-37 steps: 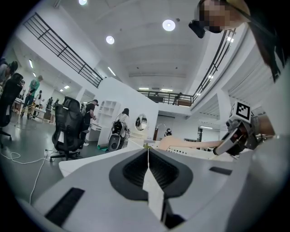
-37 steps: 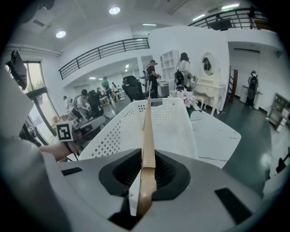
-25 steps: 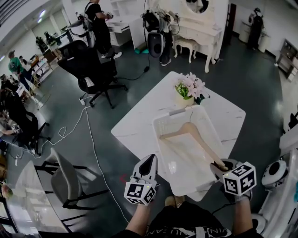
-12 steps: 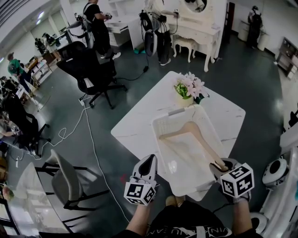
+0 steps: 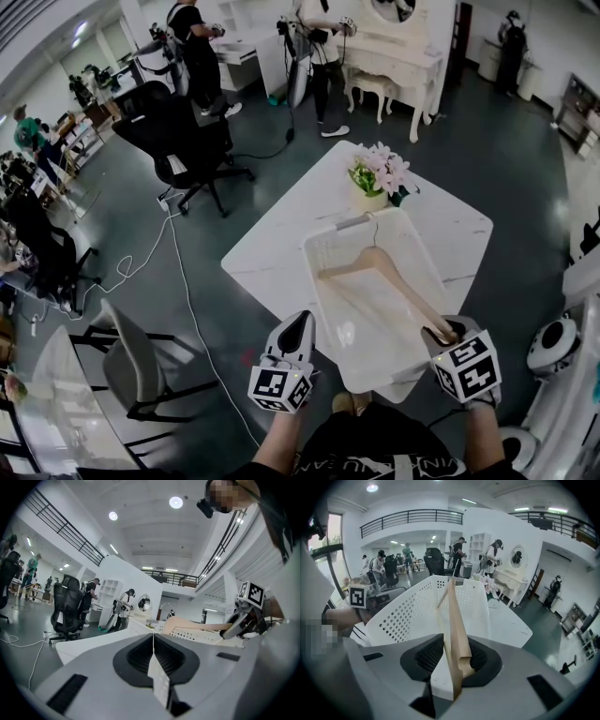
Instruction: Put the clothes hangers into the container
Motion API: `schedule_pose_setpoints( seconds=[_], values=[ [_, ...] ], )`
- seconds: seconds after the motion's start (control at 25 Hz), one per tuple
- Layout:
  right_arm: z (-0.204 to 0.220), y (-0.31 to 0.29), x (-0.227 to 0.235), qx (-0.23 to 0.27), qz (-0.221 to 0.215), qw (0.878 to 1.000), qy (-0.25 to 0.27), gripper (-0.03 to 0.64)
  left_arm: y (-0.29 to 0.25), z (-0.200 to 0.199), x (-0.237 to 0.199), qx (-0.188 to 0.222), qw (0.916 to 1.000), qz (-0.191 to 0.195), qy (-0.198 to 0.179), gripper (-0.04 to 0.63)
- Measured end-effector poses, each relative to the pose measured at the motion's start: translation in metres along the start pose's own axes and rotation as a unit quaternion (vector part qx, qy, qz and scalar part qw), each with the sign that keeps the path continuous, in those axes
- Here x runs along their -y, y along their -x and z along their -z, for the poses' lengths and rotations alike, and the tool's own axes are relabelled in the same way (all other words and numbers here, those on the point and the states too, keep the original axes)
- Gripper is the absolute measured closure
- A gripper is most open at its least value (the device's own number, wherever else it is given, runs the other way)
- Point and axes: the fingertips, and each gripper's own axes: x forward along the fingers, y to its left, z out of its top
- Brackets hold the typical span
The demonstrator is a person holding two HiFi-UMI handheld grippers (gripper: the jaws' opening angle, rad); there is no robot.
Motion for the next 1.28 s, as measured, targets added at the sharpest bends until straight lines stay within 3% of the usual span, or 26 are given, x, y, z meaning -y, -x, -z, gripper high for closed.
schedule_pose_setpoints(
  seconds=[0.16,1.0,1.28],
  values=[
    [-0.0006,-0.0003,0.0016,0.003,0.002,1.0,0.001,0.52,0.0007,0.0008,-0.0009,0.0,1.0,-0.004,0.006,0.586],
    [-0.0033,0.0004,0.0096,0.036,-0.054,0.993,-0.094,0.472,-0.0076,0.0055,0.006,-0.008,1.0,0.004,0.003,0.586],
    [-0.003,0.0006,0.0086,0.035,-0.048,0.994,-0.087,0.471,-0.0059,0.0064,0.0062,-0.009,0.9999,0.005,0.004,0.586]
  ],
)
